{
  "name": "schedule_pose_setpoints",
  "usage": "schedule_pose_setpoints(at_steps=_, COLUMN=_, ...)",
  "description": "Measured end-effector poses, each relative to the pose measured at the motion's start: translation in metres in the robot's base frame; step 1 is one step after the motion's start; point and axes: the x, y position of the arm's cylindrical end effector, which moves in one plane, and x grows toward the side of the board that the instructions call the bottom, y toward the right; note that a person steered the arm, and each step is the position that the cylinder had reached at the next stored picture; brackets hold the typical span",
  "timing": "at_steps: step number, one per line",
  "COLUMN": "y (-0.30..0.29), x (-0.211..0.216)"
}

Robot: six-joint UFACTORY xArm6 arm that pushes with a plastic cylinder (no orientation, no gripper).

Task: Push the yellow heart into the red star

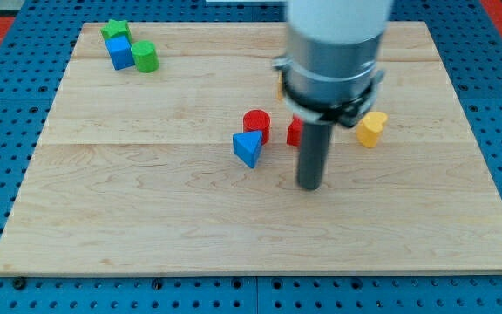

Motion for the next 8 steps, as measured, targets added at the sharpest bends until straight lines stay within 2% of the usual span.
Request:
schedule_pose_setpoints(at_steps=2, y=0.120, x=-0.054)
schedule_pose_setpoints(at_steps=4, y=-0.009, x=-0.051)
schedule_pose_setpoints(at_steps=5, y=0.026, x=-0.040)
schedule_pose_setpoints(at_steps=7, y=0.082, x=-0.095)
schedule_pose_setpoints(at_steps=8, y=0.058, x=-0.099)
